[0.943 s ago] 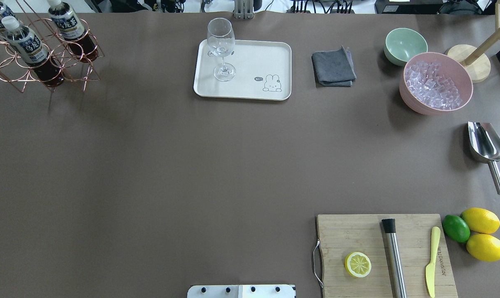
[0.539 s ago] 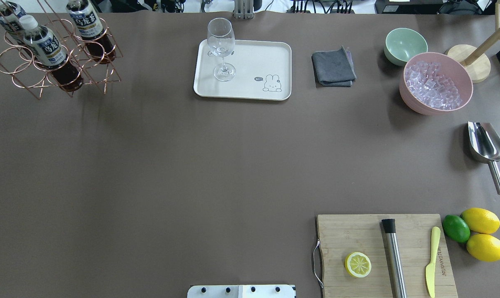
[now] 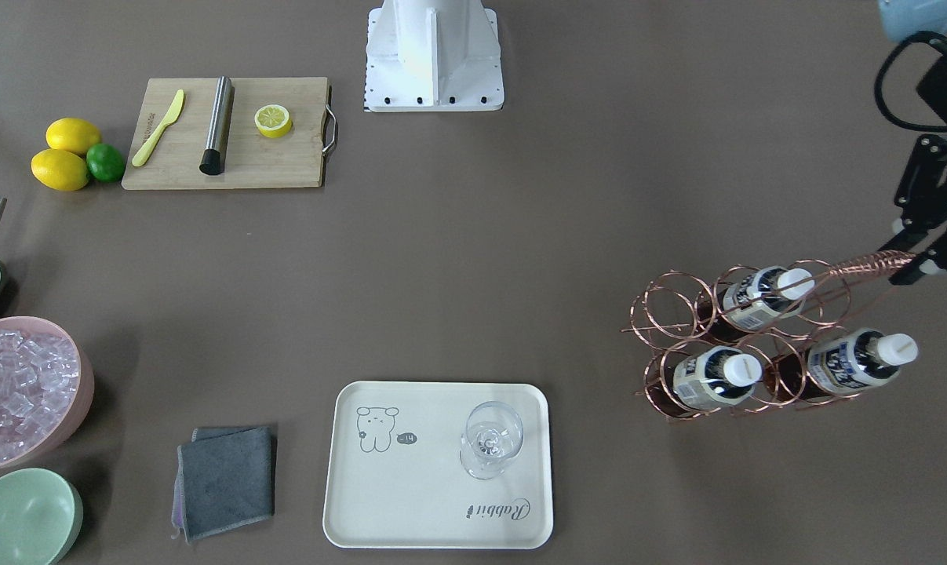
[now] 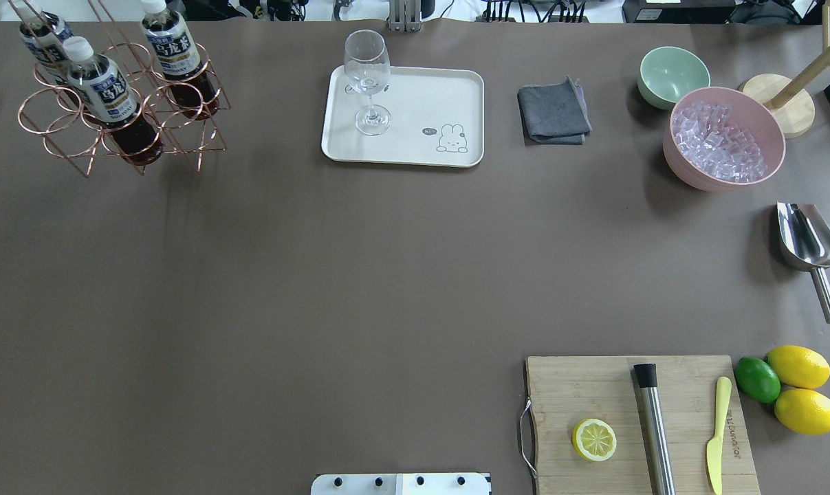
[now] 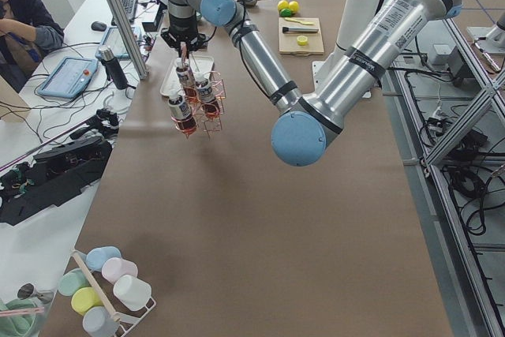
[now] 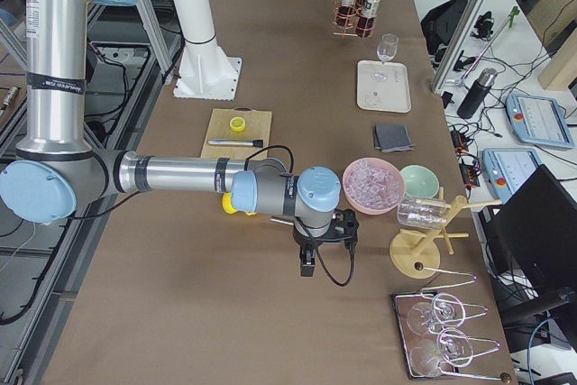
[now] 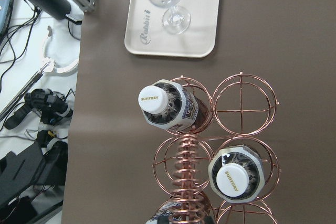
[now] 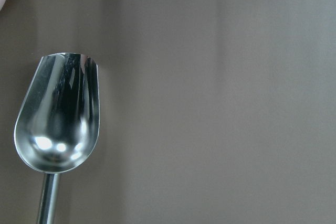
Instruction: Take tea from basket to plate
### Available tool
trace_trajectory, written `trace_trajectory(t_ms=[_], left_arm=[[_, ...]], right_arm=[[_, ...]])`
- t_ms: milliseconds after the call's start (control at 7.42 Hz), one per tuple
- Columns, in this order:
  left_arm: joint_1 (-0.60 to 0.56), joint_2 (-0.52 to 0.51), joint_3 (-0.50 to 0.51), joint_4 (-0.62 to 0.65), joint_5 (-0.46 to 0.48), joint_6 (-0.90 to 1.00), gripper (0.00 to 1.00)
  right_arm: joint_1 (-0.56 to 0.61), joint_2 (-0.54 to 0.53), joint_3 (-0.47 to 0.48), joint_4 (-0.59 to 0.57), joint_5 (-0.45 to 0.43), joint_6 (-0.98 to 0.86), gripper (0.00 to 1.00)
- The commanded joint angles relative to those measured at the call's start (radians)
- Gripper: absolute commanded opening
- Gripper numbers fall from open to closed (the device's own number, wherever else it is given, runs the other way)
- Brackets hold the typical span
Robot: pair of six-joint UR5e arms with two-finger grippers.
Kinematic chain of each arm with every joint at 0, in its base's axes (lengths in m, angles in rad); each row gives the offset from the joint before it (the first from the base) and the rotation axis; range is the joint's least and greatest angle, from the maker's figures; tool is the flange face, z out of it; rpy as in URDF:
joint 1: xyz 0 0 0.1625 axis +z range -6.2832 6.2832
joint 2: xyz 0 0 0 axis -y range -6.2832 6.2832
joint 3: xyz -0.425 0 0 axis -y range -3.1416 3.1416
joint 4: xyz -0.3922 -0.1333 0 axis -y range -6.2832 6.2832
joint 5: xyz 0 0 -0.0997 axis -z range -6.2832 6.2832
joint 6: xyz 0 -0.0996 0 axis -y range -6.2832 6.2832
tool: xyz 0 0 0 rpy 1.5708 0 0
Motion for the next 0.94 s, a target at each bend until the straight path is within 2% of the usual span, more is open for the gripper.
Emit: trace_trajectory(t_ms=[0, 270, 539, 674, 809], left_arm=[[0.140, -0.016, -0.099, -0.002, 0.006, -0.158, 0.00], [0.244, -0.045, -0.162, -0.003, 0.010, -0.282, 0.00], [0.418, -0.088, -0.240, -0.005, 0.180, -0.440, 0.00], [0.479, -0.114, -0.239, -0.003, 0.219, -0.500, 0.00], [0.519, -0.129, -0.233, -0.003, 0.230, -0.529, 0.00]], right_arm=[[0.000, 0.000, 0.000, 0.000, 0.000, -0.001, 1.00], [0.000, -0.002, 0.000, -0.002, 0.003, -0.001, 1.00], [0.002, -0.009, 0.005, 0.002, 0.011, -0.010, 1.00], [0.003, -0.011, 0.032, 0.005, 0.017, -0.013, 1.00], [-0.029, -0.018, 0.107, -0.003, -0.019, 0.002, 1.00]])
